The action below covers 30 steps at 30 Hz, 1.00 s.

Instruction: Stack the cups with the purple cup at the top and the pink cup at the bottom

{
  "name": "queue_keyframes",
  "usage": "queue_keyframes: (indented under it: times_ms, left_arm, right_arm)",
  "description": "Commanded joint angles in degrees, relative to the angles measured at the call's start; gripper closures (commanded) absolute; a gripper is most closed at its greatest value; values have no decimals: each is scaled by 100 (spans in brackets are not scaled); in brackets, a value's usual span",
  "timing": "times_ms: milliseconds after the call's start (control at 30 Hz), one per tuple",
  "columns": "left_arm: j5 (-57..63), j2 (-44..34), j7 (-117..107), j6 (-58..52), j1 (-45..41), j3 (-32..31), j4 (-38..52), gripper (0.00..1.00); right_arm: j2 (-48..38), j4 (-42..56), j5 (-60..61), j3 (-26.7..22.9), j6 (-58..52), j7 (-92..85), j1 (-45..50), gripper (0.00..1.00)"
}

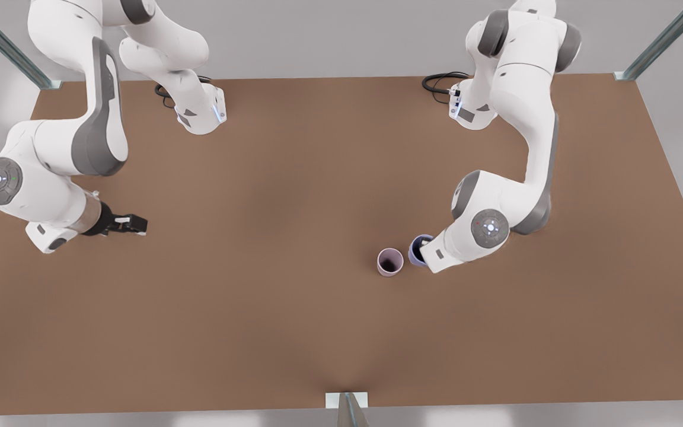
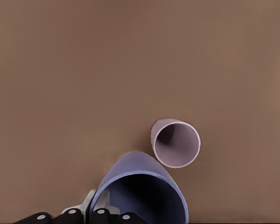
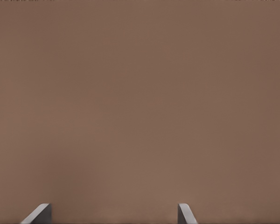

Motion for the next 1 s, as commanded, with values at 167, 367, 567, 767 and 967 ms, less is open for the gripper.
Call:
queue_keyframes:
  times_ms: [167, 367, 567, 767, 967]
  left_arm:
    - [-187, 331, -2948, -362, -214, -80, 485, 79]
    - [-240, 418, -2931, 209, -135, -116, 485, 79]
    - [-257, 498, -2887, 499, -135, -116, 468, 79]
    - [-337, 498, -2904, 473, -135, -186, 345, 79]
    - [-319, 533, -2852, 455, -126, -186, 292, 79]
  right_arm:
    - [45, 58, -220, 44, 479, 609, 2, 0]
    - [115, 137, -238, -9, 444, 477, -77, 0]
    - [115, 145, -229, -27, 444, 486, -77, 0]
    - [115, 145, -220, -27, 452, 486, -77, 0]
    - [115, 154, -229, -9, 496, 486, -68, 0]
